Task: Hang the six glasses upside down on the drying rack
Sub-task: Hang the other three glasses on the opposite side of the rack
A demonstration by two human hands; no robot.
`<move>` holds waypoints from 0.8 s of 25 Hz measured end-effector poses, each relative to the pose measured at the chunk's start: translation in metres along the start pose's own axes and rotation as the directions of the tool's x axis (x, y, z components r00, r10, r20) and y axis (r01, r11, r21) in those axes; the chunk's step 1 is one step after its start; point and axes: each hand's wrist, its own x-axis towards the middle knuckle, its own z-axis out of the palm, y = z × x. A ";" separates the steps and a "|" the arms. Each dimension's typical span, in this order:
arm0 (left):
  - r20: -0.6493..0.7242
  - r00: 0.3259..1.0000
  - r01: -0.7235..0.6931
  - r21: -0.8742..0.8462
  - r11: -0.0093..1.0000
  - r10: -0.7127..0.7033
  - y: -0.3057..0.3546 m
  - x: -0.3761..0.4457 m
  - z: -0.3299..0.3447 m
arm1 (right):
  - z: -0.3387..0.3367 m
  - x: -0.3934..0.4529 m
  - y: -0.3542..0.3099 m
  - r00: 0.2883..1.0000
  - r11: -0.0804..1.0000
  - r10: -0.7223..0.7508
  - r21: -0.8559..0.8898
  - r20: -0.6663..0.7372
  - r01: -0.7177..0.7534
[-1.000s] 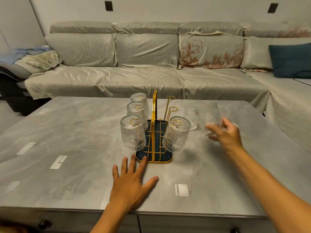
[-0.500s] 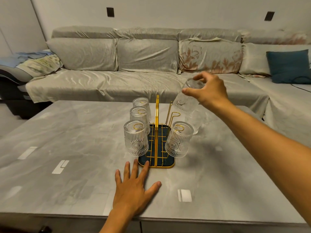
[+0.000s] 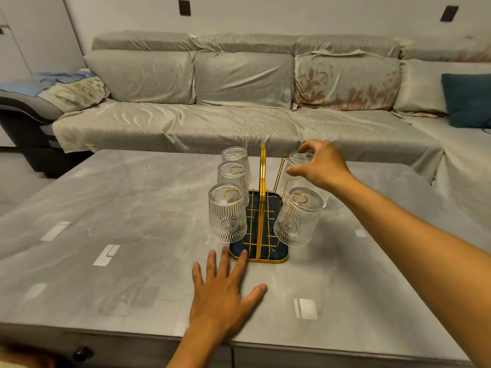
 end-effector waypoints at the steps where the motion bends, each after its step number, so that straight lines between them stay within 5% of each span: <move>1: 0.000 1.000 0.000 0.000 1.000 0.000 0.000 0.000 0.000 | 0.002 0.001 0.000 1.000 1.000 0.007 -0.009 0.020 -0.007; 16: 0.010 1.000 0.003 0.004 1.000 -0.003 0.000 -0.001 0.000 | 0.024 0.007 0.002 0.964 0.989 0.103 -0.128 0.247 -0.073; 18: 0.013 1.000 0.002 0.004 1.000 -0.002 0.001 -0.002 -0.001 | 0.019 0.004 0.003 0.971 0.998 0.063 -0.015 0.232 -0.061; 20: 0.012 1.000 0.001 0.006 1.000 -0.001 0.000 -0.002 -0.002 | 0.009 -0.003 0.013 0.994 0.976 0.089 0.193 0.066 -0.100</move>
